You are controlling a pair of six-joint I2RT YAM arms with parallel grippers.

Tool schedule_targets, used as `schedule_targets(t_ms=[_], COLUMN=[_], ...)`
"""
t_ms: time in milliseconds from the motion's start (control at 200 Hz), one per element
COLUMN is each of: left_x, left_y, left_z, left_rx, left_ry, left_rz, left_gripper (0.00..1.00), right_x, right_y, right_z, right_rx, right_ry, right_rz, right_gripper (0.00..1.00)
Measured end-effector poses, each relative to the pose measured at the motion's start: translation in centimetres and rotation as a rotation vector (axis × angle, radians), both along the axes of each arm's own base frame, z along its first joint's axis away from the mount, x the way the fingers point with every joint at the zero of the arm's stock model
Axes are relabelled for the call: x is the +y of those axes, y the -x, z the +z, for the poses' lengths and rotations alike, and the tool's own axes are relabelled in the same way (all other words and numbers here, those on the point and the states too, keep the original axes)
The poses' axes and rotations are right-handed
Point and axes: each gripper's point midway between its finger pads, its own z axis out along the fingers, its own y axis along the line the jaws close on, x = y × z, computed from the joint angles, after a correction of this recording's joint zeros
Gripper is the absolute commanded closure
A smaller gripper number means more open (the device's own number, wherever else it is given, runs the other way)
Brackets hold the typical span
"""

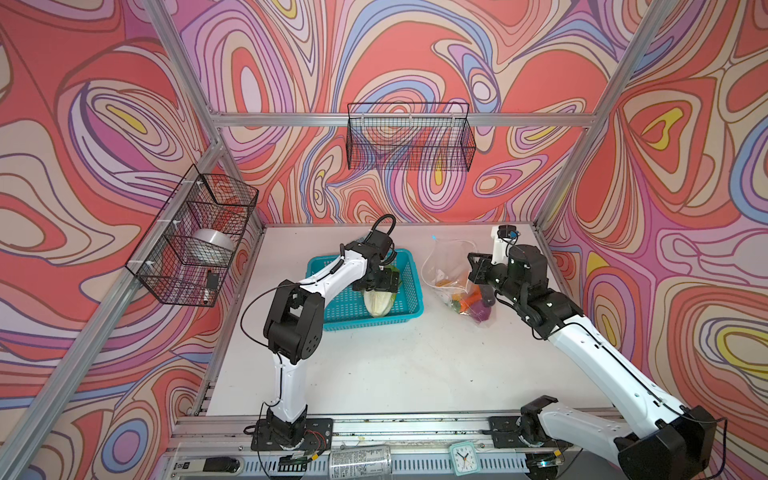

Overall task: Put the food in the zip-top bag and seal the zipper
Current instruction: 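Lower the left gripper toward the green pepper beside the lettuce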

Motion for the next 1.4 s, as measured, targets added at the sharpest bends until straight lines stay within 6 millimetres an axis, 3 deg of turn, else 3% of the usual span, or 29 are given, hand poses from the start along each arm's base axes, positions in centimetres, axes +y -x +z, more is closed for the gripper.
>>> schedule_targets(t_ms=[195, 315, 396, 511, 621, 1057, 1402], left_x=[0.9, 2.9, 4.9, 8.1, 10.2, 8.5, 7.3], left_y=[-0.3, -0.6, -0.8, -0.7, -0.5, -2.2, -4.4], left_z=[4.2, 5.9, 5.7, 3.8, 2.2, -2.3, -3.7], left_rx=[-0.095, -0.14, -0.14, -0.087, -0.044, 0.001, 0.044], left_ry=[-0.055, -0.127, -0.17, -0.199, -0.221, -0.252, -0.146], left_rz=[-0.121, -0.198, -0.222, -0.233, -0.26, -0.478, -0.549], left_gripper=[0.02, 0.06, 0.16, 0.3, 0.32, 0.25, 0.23], right_x=[0.0, 0.0, 0.0, 0.0, 0.0, 0.0, 0.1], right_y=[0.0, 0.0, 0.0, 0.0, 0.0, 0.0, -0.1], right_z=[0.0, 0.0, 0.0, 0.0, -0.1, -0.2, -0.4], right_rx=[0.0, 0.0, 0.0, 0.0, 0.003, 0.005, 0.012], right_ry=[0.0, 0.0, 0.0, 0.0, 0.002, 0.002, 0.005], right_rz=[0.0, 0.0, 0.0, 0.0, 0.0, 0.0, 0.0], right_gripper=[1.0, 1.0, 1.0, 1.0, 1.0, 1.0, 1.0])
